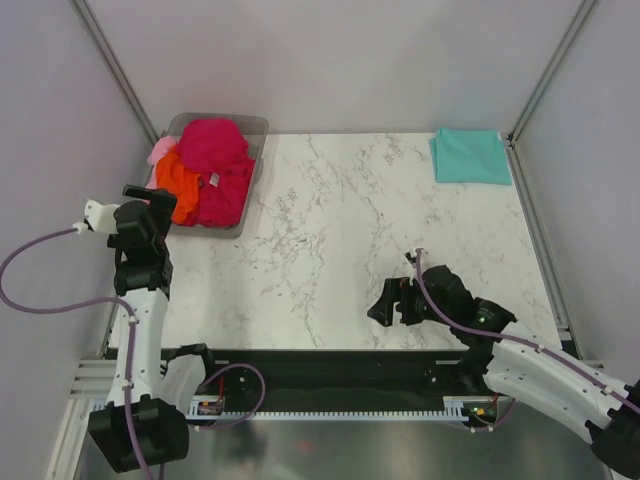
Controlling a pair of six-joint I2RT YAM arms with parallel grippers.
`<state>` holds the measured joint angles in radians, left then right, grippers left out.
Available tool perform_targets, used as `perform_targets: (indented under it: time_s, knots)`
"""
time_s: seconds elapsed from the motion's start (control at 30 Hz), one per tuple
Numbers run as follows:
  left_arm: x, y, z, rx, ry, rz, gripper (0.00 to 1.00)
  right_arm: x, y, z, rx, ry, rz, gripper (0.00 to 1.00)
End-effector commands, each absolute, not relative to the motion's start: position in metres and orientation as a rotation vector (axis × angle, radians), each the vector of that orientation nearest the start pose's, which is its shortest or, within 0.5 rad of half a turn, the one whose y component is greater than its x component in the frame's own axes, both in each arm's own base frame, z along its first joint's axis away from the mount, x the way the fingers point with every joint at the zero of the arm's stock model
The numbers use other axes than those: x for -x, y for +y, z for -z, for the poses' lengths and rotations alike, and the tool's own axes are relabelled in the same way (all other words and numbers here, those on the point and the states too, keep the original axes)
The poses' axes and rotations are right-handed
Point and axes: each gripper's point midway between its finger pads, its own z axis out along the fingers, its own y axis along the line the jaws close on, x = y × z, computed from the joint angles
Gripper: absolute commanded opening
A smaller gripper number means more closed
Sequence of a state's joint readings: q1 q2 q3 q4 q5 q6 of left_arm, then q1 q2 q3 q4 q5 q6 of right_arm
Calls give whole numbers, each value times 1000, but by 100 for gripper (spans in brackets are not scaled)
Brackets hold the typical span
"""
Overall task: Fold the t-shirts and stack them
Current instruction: Grab the tshirt from the pile
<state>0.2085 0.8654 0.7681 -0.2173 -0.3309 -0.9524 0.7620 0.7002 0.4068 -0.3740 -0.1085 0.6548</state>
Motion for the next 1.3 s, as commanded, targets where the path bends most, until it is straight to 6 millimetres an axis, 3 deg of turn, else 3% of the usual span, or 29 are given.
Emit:
perform_targets:
  time_s: [0.0,0.1,0.17,0.2,0.23,0.3,0.33,0.4,0.43,0.47,0.53,0.6,0.63,0.67,0.7,0.8,0.83,1.03,1.13,1.2,1.27]
  knots:
    - [-332,93,-285,936,1505,104,100,-147,204,-112,144,2320,-914,98]
    - [-355,70,-315,725,1527,194,100,-146,203,-113,121,2306,-931,98]
    - [-374,66,-320,679,1543,219,100,-145,203,-110,118,2314,-932,98]
    - [-391,69,-304,674,1603,205,100,-145,203,-109,118,2318,-929,98]
    - [-402,68,-322,639,1593,213,100,-145,203,-110,115,2318,-934,98]
    - [-415,76,-309,685,1676,170,97,-144,204,-110,122,2318,-936,98]
    - [-433,82,-310,685,1703,144,97,-144,204,-111,122,2318,-936,98]
    - [-444,88,-299,699,1764,108,95,-145,204,-111,129,2317,-933,98]
    - [-454,88,-307,678,1762,118,94,-144,204,-110,133,2317,-930,98]
    - [-467,87,-288,669,1813,125,93,-145,204,-110,135,2316,-927,98]
    - [-485,83,-283,642,1837,166,90,-145,204,-108,145,2319,-920,98]
    - [-512,75,-253,660,1901,248,86,-147,204,-105,155,2323,-905,98]
    - [-514,73,-261,647,1889,262,86,-147,204,-104,156,2331,-902,98]
    - [-525,73,-241,678,1920,287,84,-148,205,-103,167,2334,-896,98]
    - [-533,70,-247,661,1913,314,82,-149,206,-101,171,2344,-888,98]
    - [-547,66,-221,669,1970,330,77,-150,208,-99,192,2358,-878,98]
    - [-551,66,-223,669,1968,321,77,-152,209,-99,196,2357,-875,98]
    - [-554,69,-187,723,2040,297,74,-154,210,-92,223,2369,-850,98]
    - [-556,67,-177,731,2058,306,68,-155,210,-89,225,2380,-838,98]
    - [-558,66,-176,734,2059,315,61,-155,209,-87,226,2382,-834,98]
    - [-559,63,-174,730,2066,332,42,-155,209,-85,222,2386,-827,98]
